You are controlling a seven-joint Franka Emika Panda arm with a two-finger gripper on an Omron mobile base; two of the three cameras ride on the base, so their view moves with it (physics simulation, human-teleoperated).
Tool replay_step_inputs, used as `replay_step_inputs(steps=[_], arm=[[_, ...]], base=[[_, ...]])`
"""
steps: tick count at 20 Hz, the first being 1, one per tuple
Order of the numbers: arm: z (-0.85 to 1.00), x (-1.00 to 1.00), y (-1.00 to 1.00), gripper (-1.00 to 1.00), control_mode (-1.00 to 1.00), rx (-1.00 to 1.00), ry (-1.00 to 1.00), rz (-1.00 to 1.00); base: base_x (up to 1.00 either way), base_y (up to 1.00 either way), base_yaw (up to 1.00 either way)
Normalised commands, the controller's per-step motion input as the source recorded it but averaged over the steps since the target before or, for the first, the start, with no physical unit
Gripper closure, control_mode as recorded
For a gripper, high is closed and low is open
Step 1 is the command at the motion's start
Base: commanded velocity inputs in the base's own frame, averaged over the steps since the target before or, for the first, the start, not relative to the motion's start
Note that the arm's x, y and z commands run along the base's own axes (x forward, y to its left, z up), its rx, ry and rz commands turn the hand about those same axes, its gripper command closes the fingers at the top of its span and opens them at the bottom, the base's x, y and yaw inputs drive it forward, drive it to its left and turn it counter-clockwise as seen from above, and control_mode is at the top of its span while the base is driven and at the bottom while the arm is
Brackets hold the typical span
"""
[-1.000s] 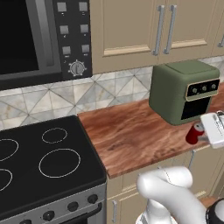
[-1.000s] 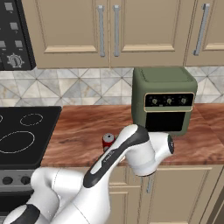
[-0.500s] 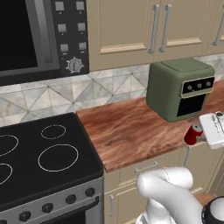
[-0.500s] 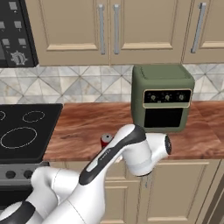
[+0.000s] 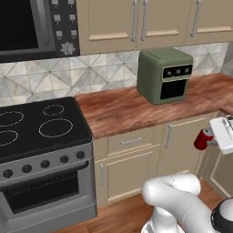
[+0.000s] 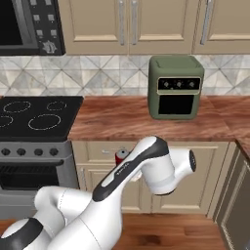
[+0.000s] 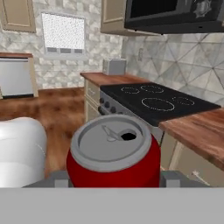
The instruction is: Move the drinks to the dining counter.
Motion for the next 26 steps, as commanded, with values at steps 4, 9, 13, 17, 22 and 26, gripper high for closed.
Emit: replay_step_inputs(steps=[4,9,13,17,22,26], arm=[[0.00,0.00,0.00,1.00,1.00,0.00,0.00,0.00],[0.00,0.00,0.00,1.00,1.00,0.00,0.00,0.00],[0.00,0.00,0.00,1.00,1.00,0.00,0.00,0.00],[0.00,0.00,0.00,1.00,1.00,0.00,0.00,0.00],[0.00,0.00,0.00,1.00,1.00,0.00,0.00,0.00],[0.00,0.00,0.00,1.00,1.00,0.00,0.00,0.00]], base=[[-0.83,-0.01,0.22],[-0.69,0.01,0.28],[-0.63,0.08,0.32],[-0.54,0.16,0.36],[-0.64,0.18,0.40],[-0.75,0.19,0.41]])
